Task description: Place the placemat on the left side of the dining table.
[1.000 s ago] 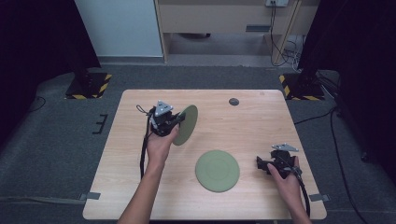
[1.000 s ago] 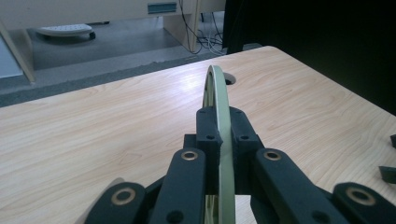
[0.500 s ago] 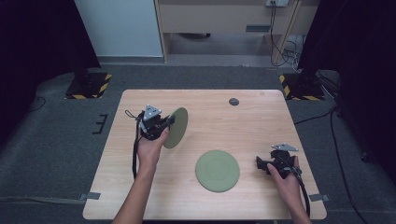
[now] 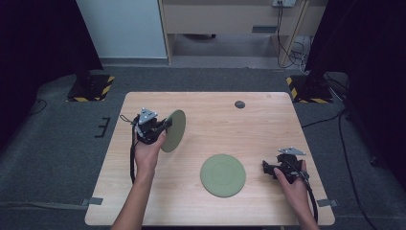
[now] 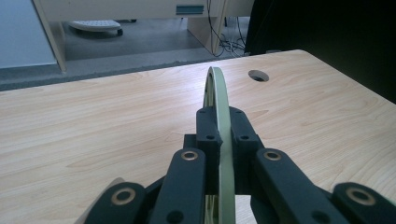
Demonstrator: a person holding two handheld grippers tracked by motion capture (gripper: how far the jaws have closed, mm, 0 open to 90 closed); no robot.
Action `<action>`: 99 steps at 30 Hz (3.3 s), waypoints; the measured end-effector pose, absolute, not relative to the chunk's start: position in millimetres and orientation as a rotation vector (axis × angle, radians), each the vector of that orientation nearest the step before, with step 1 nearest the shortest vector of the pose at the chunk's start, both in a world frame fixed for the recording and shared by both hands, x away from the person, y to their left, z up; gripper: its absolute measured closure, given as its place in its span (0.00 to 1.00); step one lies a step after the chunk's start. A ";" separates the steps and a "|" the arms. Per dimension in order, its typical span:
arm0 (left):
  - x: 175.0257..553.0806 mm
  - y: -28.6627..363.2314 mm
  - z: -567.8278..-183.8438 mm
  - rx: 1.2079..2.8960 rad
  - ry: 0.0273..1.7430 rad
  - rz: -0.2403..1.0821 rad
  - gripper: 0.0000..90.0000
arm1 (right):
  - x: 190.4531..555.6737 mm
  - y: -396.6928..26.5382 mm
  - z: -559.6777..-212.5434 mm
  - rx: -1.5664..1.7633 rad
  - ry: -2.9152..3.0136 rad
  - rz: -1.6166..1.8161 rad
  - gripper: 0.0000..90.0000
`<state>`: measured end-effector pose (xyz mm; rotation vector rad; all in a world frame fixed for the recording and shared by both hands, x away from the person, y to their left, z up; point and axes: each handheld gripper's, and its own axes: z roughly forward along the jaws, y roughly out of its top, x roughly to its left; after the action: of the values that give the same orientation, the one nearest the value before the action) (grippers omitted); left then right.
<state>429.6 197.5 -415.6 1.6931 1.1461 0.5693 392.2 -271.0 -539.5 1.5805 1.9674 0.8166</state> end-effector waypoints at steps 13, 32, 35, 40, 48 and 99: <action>426.5 213.5 -419.2 1.693 1.172 0.577 0.95 | 392.5 -270.5 -539.4 1.578 1.974 0.818 0.01; 423.0 232.0 -431.3 1.691 1.211 0.578 0.95 | 392.5 -270.4 -539.4 1.573 1.978 0.818 0.01; 423.3 233.2 -432.4 1.690 1.215 0.577 0.95 | 392.6 -270.4 -539.5 1.573 1.978 0.819 0.01; 423.3 234.8 -434.2 1.684 1.220 0.575 0.95 | 392.5 -270.4 -539.5 1.572 1.979 0.818 0.01; 421.7 239.0 -435.4 1.669 1.228 0.576 0.95 | 392.4 -270.2 -539.5 1.573 1.977 0.818 0.01; 420.7 294.2 -454.4 1.660 1.348 0.615 0.94 | 391.4 -268.3 -539.6 1.573 1.975 0.818 0.01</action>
<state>420.7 294.2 -454.4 1.6604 1.3477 0.6153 391.4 -268.3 -539.6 1.5732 1.9748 0.8183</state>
